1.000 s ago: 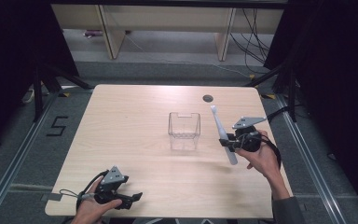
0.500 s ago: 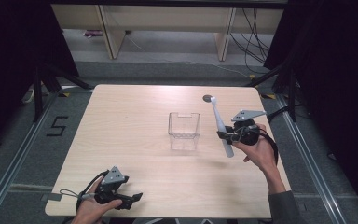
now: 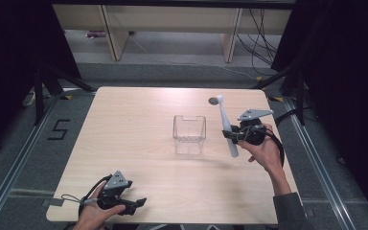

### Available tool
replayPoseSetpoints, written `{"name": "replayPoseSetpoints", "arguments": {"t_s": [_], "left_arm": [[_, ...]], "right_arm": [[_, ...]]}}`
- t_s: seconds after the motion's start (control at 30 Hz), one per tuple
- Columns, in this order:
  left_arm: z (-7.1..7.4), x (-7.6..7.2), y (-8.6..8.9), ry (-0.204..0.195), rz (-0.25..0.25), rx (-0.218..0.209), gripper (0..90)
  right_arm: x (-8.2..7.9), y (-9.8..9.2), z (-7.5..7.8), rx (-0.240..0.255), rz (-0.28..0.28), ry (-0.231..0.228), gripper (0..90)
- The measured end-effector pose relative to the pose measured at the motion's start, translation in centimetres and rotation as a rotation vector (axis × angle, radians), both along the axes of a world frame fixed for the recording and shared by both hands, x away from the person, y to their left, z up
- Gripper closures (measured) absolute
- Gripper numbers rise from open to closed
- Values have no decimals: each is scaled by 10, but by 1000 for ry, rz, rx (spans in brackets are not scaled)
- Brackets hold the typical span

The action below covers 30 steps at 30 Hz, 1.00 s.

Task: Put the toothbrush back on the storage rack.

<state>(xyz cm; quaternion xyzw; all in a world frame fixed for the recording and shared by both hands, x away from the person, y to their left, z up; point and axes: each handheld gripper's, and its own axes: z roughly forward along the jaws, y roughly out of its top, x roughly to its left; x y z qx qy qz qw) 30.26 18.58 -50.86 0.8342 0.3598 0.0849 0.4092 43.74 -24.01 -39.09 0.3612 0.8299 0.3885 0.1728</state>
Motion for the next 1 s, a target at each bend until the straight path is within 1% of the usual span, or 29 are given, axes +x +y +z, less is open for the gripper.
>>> {"name": "replayPoseSetpoints", "arguments": {"t_s": [0.07,0.1,0.13,0.17,0.23,0.27,0.3,0.33,0.4,0.43,0.47,0.53,0.57,0.6,0.63,0.67,0.7,0.73,0.77,0.8,0.83,0.87,0.9,0.93,1.0], "left_arm": [[0,0,0,0,0,0,151],[0,0,0,0,0,1,151],[0,0,0,0,1,0,151],[0,0,0,1,2,0,151],[0,0,0,0,0,1,151],[0,0,0,-1,0,0,151],[0,0,0,0,1,0,151],[0,0,0,-1,1,0,151],[0,0,0,0,0,0,151],[0,0,0,0,0,1,151],[0,0,0,0,0,1,151],[0,0,0,0,0,0,152],[0,0,0,0,0,0,151],[0,0,0,0,0,0,151],[0,0,0,1,0,0,151],[0,0,0,1,0,1,151],[0,0,0,1,0,2,151],[0,0,0,1,0,2,152],[0,0,0,1,0,2,151],[0,0,0,1,0,2,151],[0,0,0,1,1,1,151],[0,0,0,1,2,1,151],[0,0,0,1,2,0,151],[0,0,0,0,0,1,151],[0,0,0,-2,-3,3,152]], "right_arm": [[1,-1,0,-4,4,-8,665],[0,0,1,7,-20,15,665],[0,0,1,5,-16,6,665],[2,0,1,9,-16,-13,665],[2,1,2,17,-17,5,664],[4,0,3,9,-4,-12,665],[2,2,4,24,-24,-1,665],[3,1,5,17,-14,-14,665],[4,2,6,24,-16,-13,665],[4,3,10,18,-13,-22,665],[5,3,10,23,-12,-33,665],[4,6,13,33,-23,-14,665],[7,5,14,16,-5,-54,665],[5,8,15,40,-22,-33,665],[6,7,17,28,-7,-34,664],[7,8,18,30,-8,-42,665],[6,10,19,37,-9,-35,664],[7,11,19,51,-4,-57,664],[6,13,20,58,-3,-51,665],[6,13,22,53,14,-52,665],[5,15,23,77,7,-41,665],[6,15,25,61,16,-53,665],[5,17,26,73,7,-56,665],[6,17,27,68,20,-67,665],[5,20,29,75,14,-48,665]]}}
